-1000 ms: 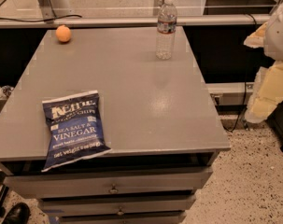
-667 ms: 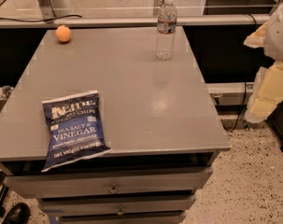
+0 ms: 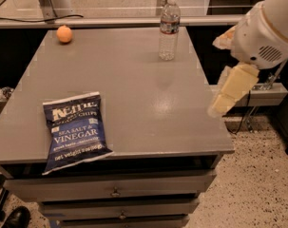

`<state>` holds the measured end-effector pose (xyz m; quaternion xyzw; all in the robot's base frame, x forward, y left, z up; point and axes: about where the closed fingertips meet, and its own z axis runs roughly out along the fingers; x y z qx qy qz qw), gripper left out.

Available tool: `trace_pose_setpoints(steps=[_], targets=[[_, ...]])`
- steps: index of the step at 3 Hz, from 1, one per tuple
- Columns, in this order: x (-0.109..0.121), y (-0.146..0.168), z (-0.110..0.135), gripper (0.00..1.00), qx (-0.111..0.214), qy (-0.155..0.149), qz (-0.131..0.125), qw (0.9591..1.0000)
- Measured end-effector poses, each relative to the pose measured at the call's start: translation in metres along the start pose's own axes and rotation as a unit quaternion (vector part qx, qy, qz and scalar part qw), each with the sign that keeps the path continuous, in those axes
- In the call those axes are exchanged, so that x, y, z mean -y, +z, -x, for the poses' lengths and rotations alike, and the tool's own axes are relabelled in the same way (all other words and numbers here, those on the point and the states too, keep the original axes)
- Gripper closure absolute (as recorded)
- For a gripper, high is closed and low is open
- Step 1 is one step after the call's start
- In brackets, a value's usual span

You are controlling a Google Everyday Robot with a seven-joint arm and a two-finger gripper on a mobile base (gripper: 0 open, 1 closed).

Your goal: Move orange near blue chip bag

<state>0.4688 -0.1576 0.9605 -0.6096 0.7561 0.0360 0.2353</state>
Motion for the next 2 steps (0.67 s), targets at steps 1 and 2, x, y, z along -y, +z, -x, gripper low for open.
trace_pose_setpoints(steps=[1, 2], targets=[[0.001, 0.033, 0.052, 0.0, 0.065, -0.018, 0.034, 0.9971], [0.001, 0.061, 0.107, 0.0, 0.118, -0.047, 0.057, 0.9902]])
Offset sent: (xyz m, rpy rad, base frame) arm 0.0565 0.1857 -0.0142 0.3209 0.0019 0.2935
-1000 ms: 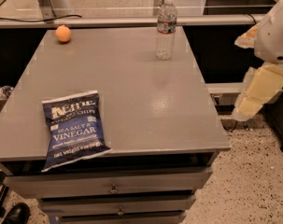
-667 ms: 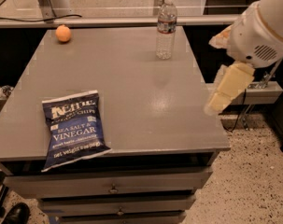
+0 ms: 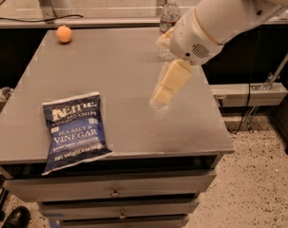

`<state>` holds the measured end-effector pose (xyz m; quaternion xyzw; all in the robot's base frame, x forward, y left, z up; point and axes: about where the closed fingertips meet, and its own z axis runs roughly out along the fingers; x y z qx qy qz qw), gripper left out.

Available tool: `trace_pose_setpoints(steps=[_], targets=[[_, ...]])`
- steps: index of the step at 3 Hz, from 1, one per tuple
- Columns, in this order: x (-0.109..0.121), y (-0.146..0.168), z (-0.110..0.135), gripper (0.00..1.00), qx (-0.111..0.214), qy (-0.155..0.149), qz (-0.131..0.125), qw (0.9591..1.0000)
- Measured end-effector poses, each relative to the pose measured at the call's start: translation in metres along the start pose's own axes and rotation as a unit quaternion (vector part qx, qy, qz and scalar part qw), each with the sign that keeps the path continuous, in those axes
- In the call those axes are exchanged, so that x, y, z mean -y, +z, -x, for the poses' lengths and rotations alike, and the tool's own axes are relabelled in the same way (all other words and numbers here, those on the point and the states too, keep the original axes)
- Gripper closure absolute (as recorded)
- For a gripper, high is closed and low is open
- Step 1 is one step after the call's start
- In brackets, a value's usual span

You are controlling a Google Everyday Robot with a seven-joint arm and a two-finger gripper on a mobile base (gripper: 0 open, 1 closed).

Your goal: Move orange near blue chip bag

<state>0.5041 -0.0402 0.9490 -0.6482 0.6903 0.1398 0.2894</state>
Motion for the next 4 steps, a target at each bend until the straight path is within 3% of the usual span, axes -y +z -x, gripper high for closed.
trace_pose_setpoints(steps=[1, 2, 3, 4], targets=[[0.026, 0.027, 0.048, 0.0, 0.047, -0.034, -0.024, 0.998], [0.026, 0.027, 0.048, 0.0, 0.047, -0.034, -0.024, 0.998], [0.038, 0.033, 0.05, 0.0, 0.058, -0.025, -0.046, 0.9969], [0.086, 0.054, 0.06, 0.0, 0.095, -0.003, -0.092, 0.9913]])
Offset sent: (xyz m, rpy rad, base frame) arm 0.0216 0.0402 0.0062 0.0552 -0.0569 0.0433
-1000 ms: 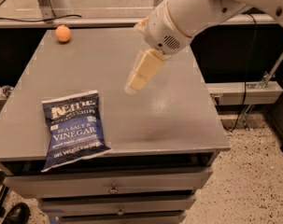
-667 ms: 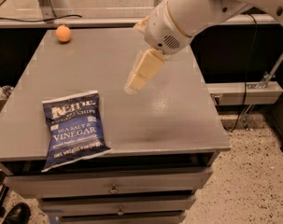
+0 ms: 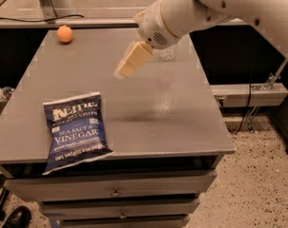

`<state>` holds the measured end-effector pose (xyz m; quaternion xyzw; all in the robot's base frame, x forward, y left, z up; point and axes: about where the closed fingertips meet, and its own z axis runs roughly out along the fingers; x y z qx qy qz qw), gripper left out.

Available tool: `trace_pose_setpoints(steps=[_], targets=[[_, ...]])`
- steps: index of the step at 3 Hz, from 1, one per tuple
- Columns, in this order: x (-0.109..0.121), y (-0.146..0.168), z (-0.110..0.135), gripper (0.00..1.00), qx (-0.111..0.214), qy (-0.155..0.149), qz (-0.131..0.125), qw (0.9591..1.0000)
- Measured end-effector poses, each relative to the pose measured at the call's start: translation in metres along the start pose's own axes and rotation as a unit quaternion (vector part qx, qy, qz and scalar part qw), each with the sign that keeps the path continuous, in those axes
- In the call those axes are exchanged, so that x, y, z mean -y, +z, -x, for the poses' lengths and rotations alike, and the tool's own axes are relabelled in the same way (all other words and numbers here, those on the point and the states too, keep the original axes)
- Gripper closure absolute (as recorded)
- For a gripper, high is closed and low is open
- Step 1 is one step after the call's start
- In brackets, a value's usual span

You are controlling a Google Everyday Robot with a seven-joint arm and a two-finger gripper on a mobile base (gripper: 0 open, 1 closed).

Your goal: Move orange near blue chip bag

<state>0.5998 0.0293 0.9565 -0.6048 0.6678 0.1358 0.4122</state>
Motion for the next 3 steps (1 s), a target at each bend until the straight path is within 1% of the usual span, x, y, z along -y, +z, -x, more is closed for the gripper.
trace_pose_setpoints(steps=[1, 2, 3], targets=[[0.046, 0.038, 0.012, 0.0, 0.031, 0.017, -0.02, 0.9992], [0.087, 0.073, 0.029, 0.0, 0.038, 0.032, -0.027, 0.9984], [0.119, 0.111, 0.044, 0.0, 0.035, 0.054, -0.029, 0.9975]])
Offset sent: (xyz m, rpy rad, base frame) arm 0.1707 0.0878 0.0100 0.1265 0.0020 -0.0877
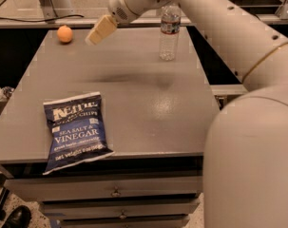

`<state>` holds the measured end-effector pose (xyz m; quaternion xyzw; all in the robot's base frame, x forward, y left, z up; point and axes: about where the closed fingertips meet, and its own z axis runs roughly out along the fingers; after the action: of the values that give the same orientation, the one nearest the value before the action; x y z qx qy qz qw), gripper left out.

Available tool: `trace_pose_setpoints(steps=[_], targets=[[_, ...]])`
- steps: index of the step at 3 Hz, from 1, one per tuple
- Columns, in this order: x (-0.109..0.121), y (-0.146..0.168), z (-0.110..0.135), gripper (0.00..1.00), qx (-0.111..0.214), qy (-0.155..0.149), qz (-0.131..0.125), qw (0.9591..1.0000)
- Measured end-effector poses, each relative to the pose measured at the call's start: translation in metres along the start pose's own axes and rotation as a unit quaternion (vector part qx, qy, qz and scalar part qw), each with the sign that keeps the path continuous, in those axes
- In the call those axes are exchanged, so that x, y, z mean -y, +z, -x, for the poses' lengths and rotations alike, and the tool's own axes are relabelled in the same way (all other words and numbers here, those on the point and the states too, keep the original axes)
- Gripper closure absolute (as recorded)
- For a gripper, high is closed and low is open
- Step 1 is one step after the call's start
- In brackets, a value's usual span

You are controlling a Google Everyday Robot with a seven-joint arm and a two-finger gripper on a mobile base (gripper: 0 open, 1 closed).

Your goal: Move orange near blue chip bag

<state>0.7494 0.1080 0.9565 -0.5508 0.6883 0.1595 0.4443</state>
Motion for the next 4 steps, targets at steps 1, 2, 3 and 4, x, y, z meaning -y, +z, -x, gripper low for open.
trace_pose_setpoints(steps=[1, 2, 3, 4], targets=[[0.016, 0.036, 0.018, 0.0, 0.004, 0.019, -0.004, 0.9998], [0.02, 0.072, 0.039, 0.0, 0.018, 0.026, -0.021, 0.9993], [0.024, 0.111, 0.047, 0.0, 0.035, 0.03, -0.039, 0.9982], [0.028, 0.145, 0.047, 0.0, 0.048, 0.039, -0.041, 0.9972]])
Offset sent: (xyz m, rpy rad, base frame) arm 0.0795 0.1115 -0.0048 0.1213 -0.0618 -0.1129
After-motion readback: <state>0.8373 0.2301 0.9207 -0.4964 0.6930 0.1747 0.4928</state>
